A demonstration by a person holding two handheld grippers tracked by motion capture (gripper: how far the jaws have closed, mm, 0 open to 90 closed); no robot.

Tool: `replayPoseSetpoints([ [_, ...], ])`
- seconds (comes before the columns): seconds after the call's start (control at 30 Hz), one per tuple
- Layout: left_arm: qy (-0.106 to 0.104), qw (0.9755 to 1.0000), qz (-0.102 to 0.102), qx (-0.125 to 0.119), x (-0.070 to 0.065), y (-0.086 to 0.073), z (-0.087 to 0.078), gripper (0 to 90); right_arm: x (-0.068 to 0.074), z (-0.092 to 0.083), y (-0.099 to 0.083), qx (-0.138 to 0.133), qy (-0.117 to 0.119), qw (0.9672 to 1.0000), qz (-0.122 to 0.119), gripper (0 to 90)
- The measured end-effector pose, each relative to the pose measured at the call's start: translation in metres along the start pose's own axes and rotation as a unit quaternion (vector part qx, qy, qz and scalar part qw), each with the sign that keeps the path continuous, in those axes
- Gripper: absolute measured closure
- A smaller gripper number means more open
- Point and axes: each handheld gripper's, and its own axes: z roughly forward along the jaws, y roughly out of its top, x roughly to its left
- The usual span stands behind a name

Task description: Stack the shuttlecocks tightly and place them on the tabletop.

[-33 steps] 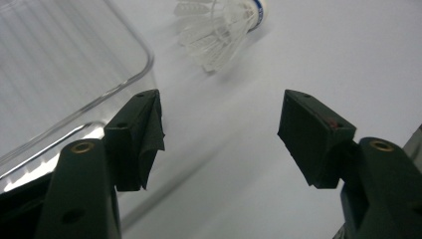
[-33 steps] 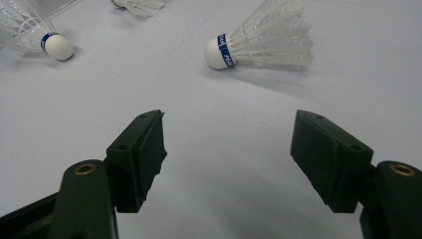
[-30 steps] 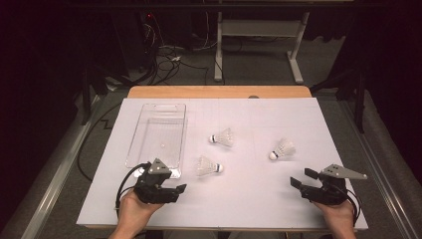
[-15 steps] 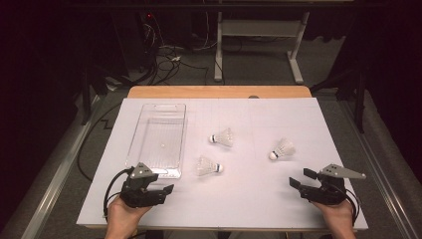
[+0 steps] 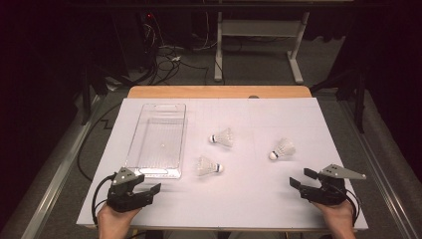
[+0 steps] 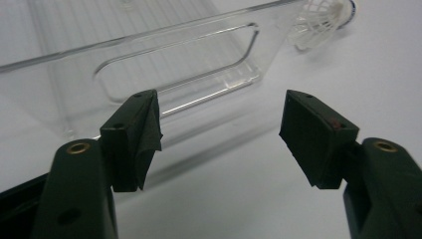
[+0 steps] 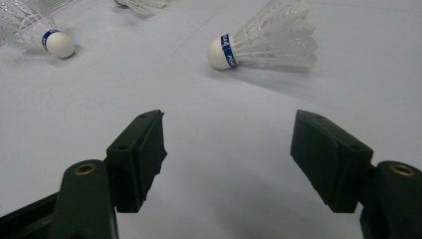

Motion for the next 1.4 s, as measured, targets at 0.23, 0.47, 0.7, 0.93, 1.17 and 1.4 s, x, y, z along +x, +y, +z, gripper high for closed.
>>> replayPoseSetpoints([
  [0.23, 0.032, 0.9983, -0.03, -0.038, 0.019, -0.012, -0.007, 32.6, -0.002, 0.001, -0.001, 0.003, -0.002, 0.9999, 0.011, 29.9],
  [0.47, 0.043, 0.9971, -0.045, -0.044, 0.027, -0.019, -0.008, 32.1, -0.001, 0.001, 0.0, 0.002, -0.001, 1.0, 0.005, 30.1],
  [0.7, 0.043, 0.9973, -0.041, -0.044, 0.031, -0.02, -0.007, 32.0, -0.001, 0.001, 0.0, 0.002, -0.001, 1.0, 0.006, 31.2],
  [0.93, 0.045, 0.9974, -0.037, -0.042, 0.032, -0.019, -0.005, 32.6, -0.002, 0.002, 0.002, -0.001, 0.003, 1.0, 0.009, 34.4],
  [1.17, 0.043, 0.9975, -0.044, -0.035, 0.032, -0.019, 0.001, 32.7, 0.007, 0.007, 0.011, 0.008, 0.003, 1.0, -0.003, 33.1],
  [1.4, 0.045, 0.9972, -0.045, -0.04, 0.031, -0.021, -0.002, 33.1, 0.015, 0.007, 0.018, -0.021, 0.011, 0.9996, 0.015, 31.0],
])
